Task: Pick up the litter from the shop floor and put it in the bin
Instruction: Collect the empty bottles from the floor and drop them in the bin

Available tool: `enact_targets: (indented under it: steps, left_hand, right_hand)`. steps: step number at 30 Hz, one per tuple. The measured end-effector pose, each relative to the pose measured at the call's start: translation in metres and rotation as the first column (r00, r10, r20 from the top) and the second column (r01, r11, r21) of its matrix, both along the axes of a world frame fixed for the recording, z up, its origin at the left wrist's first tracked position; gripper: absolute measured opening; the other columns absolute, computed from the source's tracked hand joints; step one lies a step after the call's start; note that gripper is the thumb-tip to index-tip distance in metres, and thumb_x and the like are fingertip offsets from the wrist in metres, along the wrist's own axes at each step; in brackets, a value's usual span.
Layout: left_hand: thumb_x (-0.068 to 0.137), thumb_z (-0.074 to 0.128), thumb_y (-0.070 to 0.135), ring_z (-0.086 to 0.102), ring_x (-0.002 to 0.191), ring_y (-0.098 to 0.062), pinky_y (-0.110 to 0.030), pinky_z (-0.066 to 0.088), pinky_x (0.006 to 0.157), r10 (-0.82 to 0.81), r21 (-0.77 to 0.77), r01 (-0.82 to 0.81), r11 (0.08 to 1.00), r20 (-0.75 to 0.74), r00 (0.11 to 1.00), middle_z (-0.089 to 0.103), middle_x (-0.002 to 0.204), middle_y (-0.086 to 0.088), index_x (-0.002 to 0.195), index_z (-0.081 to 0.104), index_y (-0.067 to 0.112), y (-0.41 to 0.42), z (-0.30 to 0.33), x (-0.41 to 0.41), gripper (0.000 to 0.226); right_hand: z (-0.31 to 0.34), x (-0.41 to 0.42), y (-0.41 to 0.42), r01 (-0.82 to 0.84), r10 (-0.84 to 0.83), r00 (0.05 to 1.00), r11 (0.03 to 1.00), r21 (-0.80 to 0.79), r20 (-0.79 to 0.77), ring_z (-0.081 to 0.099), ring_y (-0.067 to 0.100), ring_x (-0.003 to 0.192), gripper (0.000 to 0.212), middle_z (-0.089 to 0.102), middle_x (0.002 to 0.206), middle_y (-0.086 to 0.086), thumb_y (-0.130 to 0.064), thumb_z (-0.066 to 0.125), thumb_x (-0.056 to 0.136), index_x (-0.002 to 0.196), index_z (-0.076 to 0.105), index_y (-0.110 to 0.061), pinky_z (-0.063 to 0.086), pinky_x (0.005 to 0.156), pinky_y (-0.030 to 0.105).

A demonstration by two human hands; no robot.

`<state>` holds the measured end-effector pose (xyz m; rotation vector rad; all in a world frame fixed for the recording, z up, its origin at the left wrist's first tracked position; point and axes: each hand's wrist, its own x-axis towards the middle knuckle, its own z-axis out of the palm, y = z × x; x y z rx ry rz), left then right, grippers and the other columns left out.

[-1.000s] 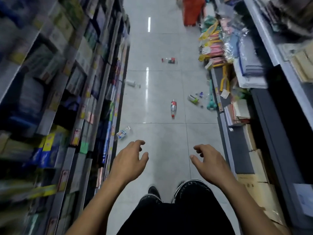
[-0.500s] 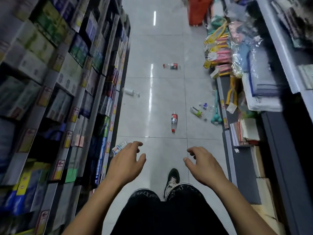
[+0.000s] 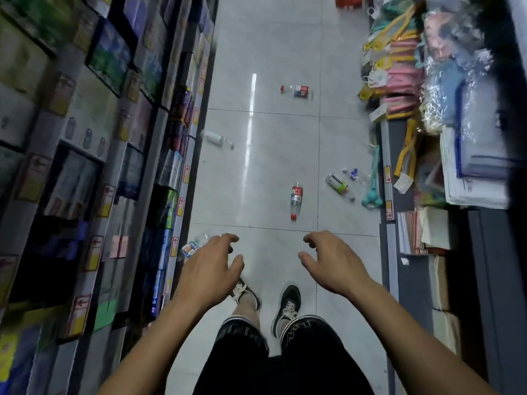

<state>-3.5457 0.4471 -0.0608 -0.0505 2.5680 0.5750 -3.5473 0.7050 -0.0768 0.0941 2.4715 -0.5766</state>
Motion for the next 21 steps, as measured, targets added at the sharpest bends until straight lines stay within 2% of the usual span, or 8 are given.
enact_targets:
  steps: [5, 8, 11, 16, 21]
  left_hand:
    - [0.097, 0.049, 0.043, 0.062, 0.105, -0.010, -0.035, 0.052, 0.083, -0.111, 0.014, 0.111, 0.994, 0.012, 0.994, 0.061, 0.123, 0.011, 0.139, 0.048, 0.032, 0.001, -0.067, -0.059, 0.043]
    - [0.097, 0.050, 0.041, 0.061, 0.105, -0.011, -0.033, 0.049, 0.079, -0.123, 0.008, 0.123, 0.992, 0.016, 0.992, 0.061, 0.121, 0.012, 0.137, 0.050, 0.032, 0.010, -0.134, -0.090, 0.041]
    - [0.096, 0.051, 0.042, 0.062, 0.102, -0.011, -0.034, 0.052, 0.079, -0.098, 0.018, 0.098, 0.995, 0.026, 0.995, 0.062, 0.119, 0.012, 0.135, 0.050, 0.032, 0.025, -0.215, -0.116, 0.040]
    - [0.094, 0.052, 0.041, 0.063, 0.097, -0.012, -0.034, 0.048, 0.079, -0.060, 0.045, 0.057, 0.997, 0.061, 0.996, 0.063, 0.113, 0.011, 0.131, 0.053, 0.032, 0.061, -0.391, -0.138, 0.039]
    - [0.094, 0.052, 0.041, 0.062, 0.095, -0.010, -0.036, 0.051, 0.081, -0.039, 0.110, 0.028, 0.993, 0.098, 0.994, 0.061, 0.116, 0.014, 0.131, 0.053, 0.034, 0.096, -0.567, -0.145, 0.038]
  right_hand:
    - [-0.063, -0.038, 0.002, 0.046, -0.048, 0.998, 0.998, 0.038, 0.045, 0.054, 0.015, 0.118, 0.046, 0.057, 0.128, -0.005, -0.048, 0.050, 0.095, 0.135, 0.054, -0.025, 0.050, 0.094, 0.037]
    - [-0.131, -0.062, 0.010, 0.071, -0.073, 0.995, 0.997, 0.037, 0.063, 0.056, 0.014, 0.115, 0.043, 0.058, 0.125, -0.006, -0.045, 0.051, 0.096, 0.134, 0.054, -0.025, 0.050, 0.091, 0.036]
    - [-0.219, -0.086, 0.014, 0.055, -0.058, 0.992, 0.998, 0.026, 0.116, 0.057, 0.016, 0.114, 0.043, 0.059, 0.126, -0.004, -0.044, 0.052, 0.096, 0.135, 0.054, -0.024, 0.050, 0.089, 0.034]
    - [-0.399, -0.121, 0.027, -0.020, 0.015, 0.985, 0.999, 0.026, 0.172, 0.057, 0.022, 0.116, 0.048, 0.059, 0.127, 0.001, -0.044, 0.053, 0.095, 0.137, 0.053, -0.021, 0.051, 0.093, 0.043]
    - [-0.575, -0.146, 0.051, -0.041, 0.029, 0.982, 0.997, 0.060, 0.188, 0.053, 0.024, 0.121, 0.057, 0.052, 0.135, 0.004, -0.042, 0.054, 0.095, 0.146, 0.041, -0.020, 0.049, 0.096, 0.043]
